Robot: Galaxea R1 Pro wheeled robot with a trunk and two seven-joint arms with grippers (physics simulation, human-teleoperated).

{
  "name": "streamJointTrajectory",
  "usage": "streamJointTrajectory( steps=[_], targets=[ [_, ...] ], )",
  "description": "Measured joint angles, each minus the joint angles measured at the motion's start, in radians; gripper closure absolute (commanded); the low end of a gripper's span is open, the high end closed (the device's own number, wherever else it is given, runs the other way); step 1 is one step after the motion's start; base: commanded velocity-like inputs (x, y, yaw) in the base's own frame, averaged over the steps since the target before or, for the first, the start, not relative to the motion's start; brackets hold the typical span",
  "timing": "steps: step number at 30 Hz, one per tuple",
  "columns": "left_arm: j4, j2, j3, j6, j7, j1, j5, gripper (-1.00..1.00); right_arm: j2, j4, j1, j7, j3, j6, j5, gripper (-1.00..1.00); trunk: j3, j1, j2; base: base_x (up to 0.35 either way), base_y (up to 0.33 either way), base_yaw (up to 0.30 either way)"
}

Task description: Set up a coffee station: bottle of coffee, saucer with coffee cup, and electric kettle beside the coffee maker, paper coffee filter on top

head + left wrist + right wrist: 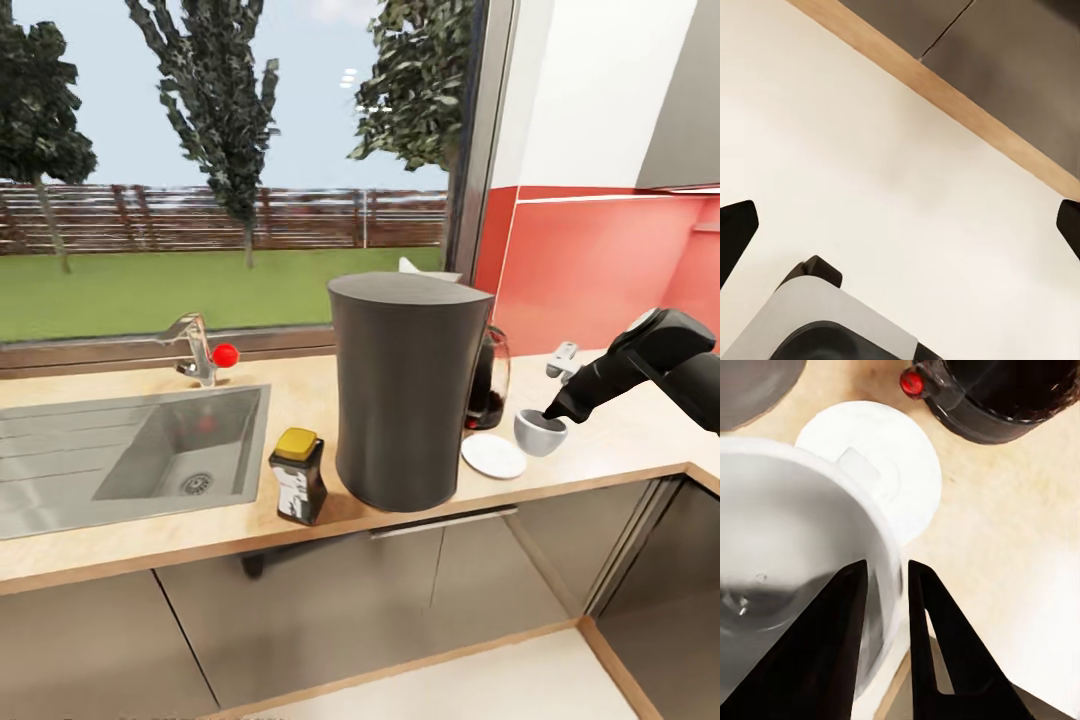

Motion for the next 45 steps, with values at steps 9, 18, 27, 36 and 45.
streamJointTrajectory(
  steps=[9, 18, 27, 36, 45],
  targets=[
    [0.000, 0.000, 0.000, 0.000, 0.000, 0.001, 0.000, -1.00, 0.000, 0.000, 0.000, 0.000, 0.000, 0.000, 0.000, 1.00, 0.000, 0.000, 0.000, 0.000, -0.098, 0.168],
    [0.000, 0.000, 0.000, 0.000, 0.000, 0.000, 0.000, -1.00, 0.001, 0.015, 0.003, -0.001, 0.001, 0.000, 0.000, 1.00, 0.000, 0.000, 0.000, 0.004, -0.004, 0.208],
    [0.000, 0.000, 0.001, 0.000, 0.000, 0.000, 0.000, -1.00, 0.005, 0.127, 0.015, -0.036, 0.001, -0.077, 0.002, 1.00, 0.000, 0.000, 0.000, 0.053, -0.036, 0.015],
    [0.000, 0.000, 0.001, 0.000, 0.000, 0.000, 0.000, -1.00, 0.007, 0.161, 0.016, -0.054, 0.002, -0.093, 0.000, 1.00, 0.000, 0.000, 0.000, 0.002, -0.001, 0.000],
    [0.000, 0.000, 0.001, 0.000, 0.000, 0.000, 0.000, -1.00, 0.009, 0.163, 0.017, -0.056, 0.003, -0.094, -0.035, 1.00, 0.000, 0.000, 0.000, 0.058, 0.000, 0.000]
  ],
)
